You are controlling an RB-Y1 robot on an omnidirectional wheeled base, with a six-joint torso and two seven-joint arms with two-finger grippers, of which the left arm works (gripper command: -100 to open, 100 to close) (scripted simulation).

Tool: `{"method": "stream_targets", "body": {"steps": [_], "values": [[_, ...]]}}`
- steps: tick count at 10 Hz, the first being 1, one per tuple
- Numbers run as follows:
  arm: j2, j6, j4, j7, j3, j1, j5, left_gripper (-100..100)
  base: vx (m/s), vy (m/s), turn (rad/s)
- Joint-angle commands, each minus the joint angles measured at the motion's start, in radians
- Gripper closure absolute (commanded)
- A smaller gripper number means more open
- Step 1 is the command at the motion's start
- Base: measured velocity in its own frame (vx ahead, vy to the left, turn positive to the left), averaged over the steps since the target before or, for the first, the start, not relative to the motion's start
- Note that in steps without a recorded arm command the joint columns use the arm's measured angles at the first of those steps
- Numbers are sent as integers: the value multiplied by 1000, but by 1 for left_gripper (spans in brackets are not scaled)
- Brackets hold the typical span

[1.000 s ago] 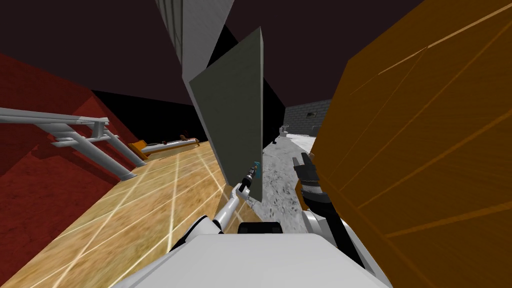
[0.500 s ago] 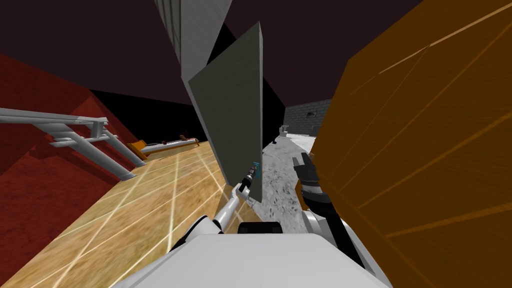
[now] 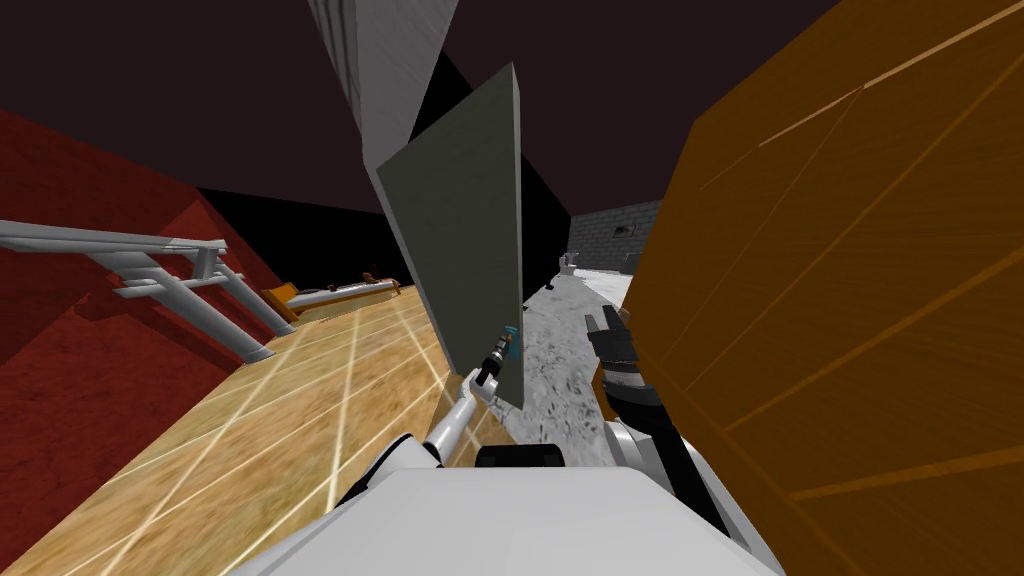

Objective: Push the door open

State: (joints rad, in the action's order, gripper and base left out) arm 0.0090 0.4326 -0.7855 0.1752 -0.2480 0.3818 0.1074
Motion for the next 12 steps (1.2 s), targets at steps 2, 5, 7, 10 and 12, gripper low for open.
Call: {"method": "stream_targets", "body": {"steps": [2,5,7,10,12], "values": [[35,-2,-12,-18,26,7,-20,100,143,-85,51],[46,-5,-16,-42,44,5,-36,100,134,-26,91],[48,-7,-21,-31,36,0,-34,-100,-133,-24,28],[40,-15,-28,-23,32,1,-39,-100,-239,-8,16],[17,-22,-33,-17,29,2,-43,-100,-271,-10,28]]}}
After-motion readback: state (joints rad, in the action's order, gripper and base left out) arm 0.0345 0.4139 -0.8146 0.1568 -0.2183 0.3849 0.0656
